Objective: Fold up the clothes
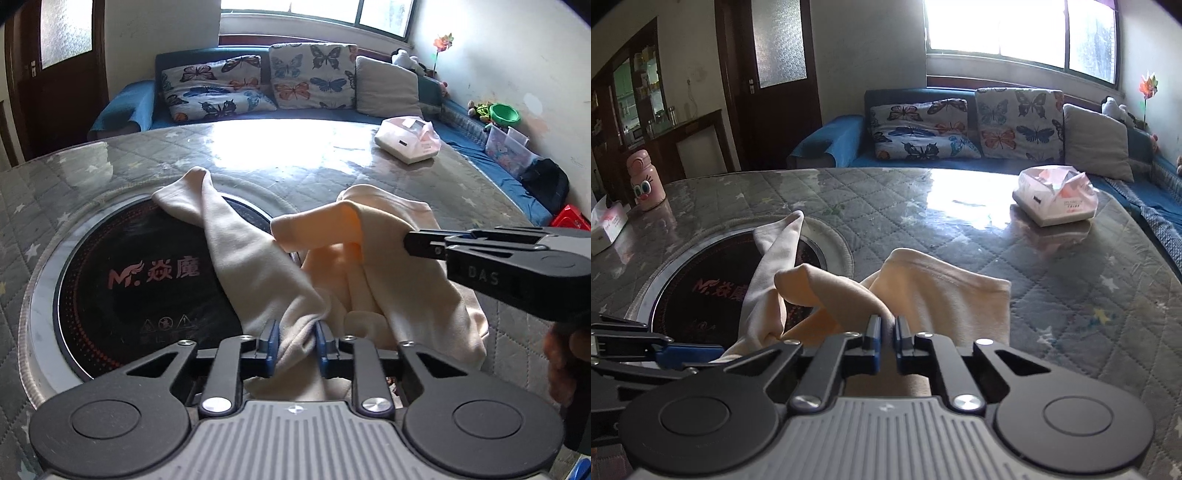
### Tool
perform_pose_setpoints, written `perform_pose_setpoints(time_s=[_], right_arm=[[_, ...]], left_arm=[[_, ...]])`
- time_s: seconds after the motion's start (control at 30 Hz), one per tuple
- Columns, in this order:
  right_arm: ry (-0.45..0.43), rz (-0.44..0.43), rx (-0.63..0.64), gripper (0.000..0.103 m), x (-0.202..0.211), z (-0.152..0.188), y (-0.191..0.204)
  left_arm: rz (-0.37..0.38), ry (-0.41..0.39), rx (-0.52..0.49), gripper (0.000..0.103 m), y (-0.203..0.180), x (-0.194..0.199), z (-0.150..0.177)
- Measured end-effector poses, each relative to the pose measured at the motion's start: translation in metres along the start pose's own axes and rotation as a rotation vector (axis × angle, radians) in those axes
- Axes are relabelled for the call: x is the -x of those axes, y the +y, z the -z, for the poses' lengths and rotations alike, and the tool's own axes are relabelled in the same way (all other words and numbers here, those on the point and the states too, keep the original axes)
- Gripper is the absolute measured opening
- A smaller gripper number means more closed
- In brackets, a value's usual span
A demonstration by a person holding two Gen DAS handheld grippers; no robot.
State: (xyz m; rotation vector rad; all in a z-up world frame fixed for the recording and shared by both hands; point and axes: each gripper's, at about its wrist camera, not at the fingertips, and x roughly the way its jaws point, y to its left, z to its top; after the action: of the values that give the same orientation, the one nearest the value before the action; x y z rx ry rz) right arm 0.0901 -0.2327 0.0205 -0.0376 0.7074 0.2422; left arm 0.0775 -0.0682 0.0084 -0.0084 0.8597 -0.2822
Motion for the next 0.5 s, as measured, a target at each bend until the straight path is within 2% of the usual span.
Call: perform_pose_setpoints(time_s=[0.07, 0.17, 0.27, 0.33, 0.37, 0.4, 0.5], right_arm=[[-0.002, 0.006, 0.015, 0.014, -0.001, -0.001, 0.001], [-0.003, 0.001, 0.024, 0.039, -0.006, -0.002, 0.002], [0.008, -0.006, 0.045, 0.042, -0.015, -0.002, 0.006], [0.023, -0.004, 0.044, 0.04, -0.022, -0.001, 0.01], [0.03, -0.005, 0.038, 0.034, -0.024, 0.0, 0.009], [0.037, -0.006, 0.032, 0.016, -0.026, 0.001, 0.008], [0.034, -0.012, 0.015, 0.007, -0.022, 0.003, 0.003]], left_arm=[[0.0, -0.005, -0.002, 0.019, 0.0, 0.002, 0.0], [0.001, -0.008, 0.001, 0.019, 0.001, 0.003, 0.0], [0.002, -0.007, 0.007, 0.025, 0.003, 0.005, 0.0], [-0.003, -0.005, 0.005, 0.032, 0.003, 0.004, -0.001], [-0.006, -0.005, 0.002, 0.039, 0.003, 0.004, -0.001], [-0.007, -0.005, -0.001, 0.042, 0.002, 0.003, -0.002], [-0.008, -0.002, -0.004, 0.042, 0.003, 0.001, -0.002]])
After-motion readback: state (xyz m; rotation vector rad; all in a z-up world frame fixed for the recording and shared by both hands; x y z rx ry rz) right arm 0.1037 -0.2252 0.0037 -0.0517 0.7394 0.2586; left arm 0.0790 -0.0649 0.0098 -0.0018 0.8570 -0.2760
